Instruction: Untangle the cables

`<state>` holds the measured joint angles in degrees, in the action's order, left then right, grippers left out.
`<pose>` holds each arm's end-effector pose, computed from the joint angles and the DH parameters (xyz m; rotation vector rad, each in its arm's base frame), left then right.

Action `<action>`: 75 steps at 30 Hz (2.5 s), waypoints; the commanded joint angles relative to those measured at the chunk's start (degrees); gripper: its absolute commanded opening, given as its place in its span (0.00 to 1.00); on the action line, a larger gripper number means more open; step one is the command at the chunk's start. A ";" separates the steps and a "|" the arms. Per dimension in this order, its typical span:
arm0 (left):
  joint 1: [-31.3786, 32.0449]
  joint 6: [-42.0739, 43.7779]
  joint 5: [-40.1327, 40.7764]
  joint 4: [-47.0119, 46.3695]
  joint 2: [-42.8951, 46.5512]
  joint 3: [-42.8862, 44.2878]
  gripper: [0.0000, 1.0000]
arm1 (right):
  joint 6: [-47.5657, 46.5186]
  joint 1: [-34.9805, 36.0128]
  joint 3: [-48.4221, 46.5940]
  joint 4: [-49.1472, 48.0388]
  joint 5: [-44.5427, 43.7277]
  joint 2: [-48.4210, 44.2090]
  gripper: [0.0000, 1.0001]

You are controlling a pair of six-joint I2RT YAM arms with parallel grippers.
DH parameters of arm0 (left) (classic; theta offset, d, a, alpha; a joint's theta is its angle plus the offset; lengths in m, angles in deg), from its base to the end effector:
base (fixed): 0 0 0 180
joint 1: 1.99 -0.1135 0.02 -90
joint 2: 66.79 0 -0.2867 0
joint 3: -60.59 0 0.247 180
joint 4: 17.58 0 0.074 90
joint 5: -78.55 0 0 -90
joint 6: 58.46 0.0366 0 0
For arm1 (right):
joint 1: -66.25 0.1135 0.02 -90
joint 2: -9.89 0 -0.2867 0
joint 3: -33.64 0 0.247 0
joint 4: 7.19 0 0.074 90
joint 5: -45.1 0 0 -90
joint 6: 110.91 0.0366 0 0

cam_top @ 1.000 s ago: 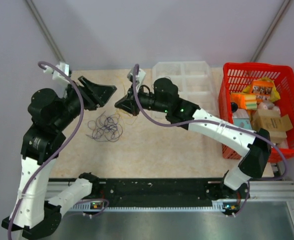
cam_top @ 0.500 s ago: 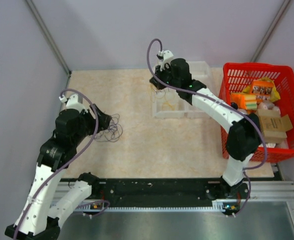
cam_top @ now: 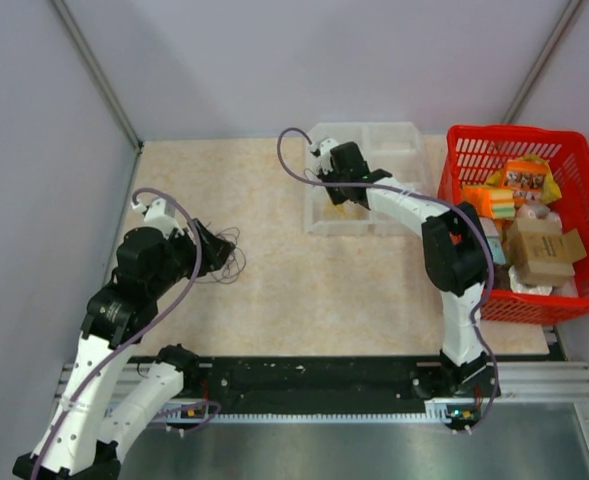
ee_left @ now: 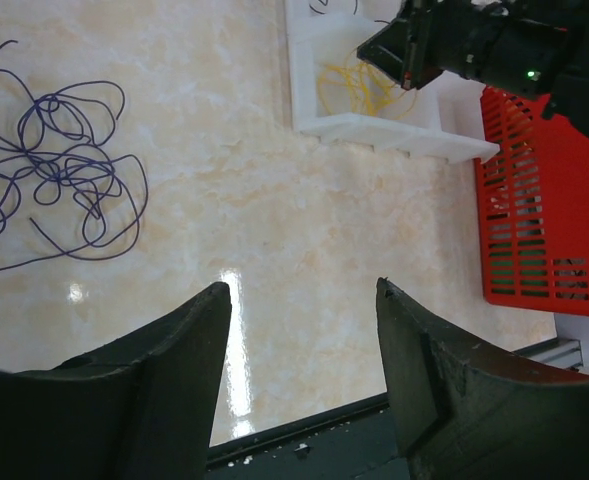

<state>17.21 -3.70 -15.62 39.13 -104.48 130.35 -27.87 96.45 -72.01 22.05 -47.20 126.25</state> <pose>0.0963 -0.0363 0.3739 -0.2404 2.0516 -0.6728 0.4111 0.2375 0.2535 -0.7040 2.1612 0.1690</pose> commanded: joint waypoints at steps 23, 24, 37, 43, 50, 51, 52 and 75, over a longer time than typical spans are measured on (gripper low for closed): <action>-0.13 -1.58 -3.39 -4.42 1.57 -2.79 0.64 | 9.86 -0.23 -10.00 18.57 -3.05 -8.00 0.65; -0.13 -1.67 -3.48 -4.42 1.66 -2.97 0.64 | 10.21 -0.31 -10.97 18.92 -2.79 -7.38 0.65; -0.13 -2.46 -5.41 -4.86 1.48 -4.55 0.64 | 14.61 -0.31 -12.12 14.18 12.15 -0.08 0.39; -0.13 -2.20 -5.41 -5.83 1.31 -5.52 0.64 | 12.15 -0.31 -11.50 14.09 16.36 3.61 0.37; -0.13 -2.28 -6.56 -6.53 0.60 -5.78 0.64 | 4.79 -0.14 -12.38 14.08 21.12 6.42 0.48; -0.13 -2.37 -6.73 -6.53 0.60 -5.78 0.64 | 3.29 -0.14 -12.56 14.52 20.51 6.95 0.49; -0.13 -2.20 -6.91 -6.53 0.60 -5.69 0.64 | 1.88 -0.05 -12.65 15.05 19.89 7.22 0.50; -0.13 -2.02 -6.38 -5.74 1.39 -6.22 0.64 | -0.51 -0.31 -16.95 19.36 16.56 9.77 0.00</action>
<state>17.19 -5.89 -22.13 35.85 -103.67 124.67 -29.75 96.45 -85.73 41.31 -27.66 136.54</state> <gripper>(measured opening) 0.644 0.006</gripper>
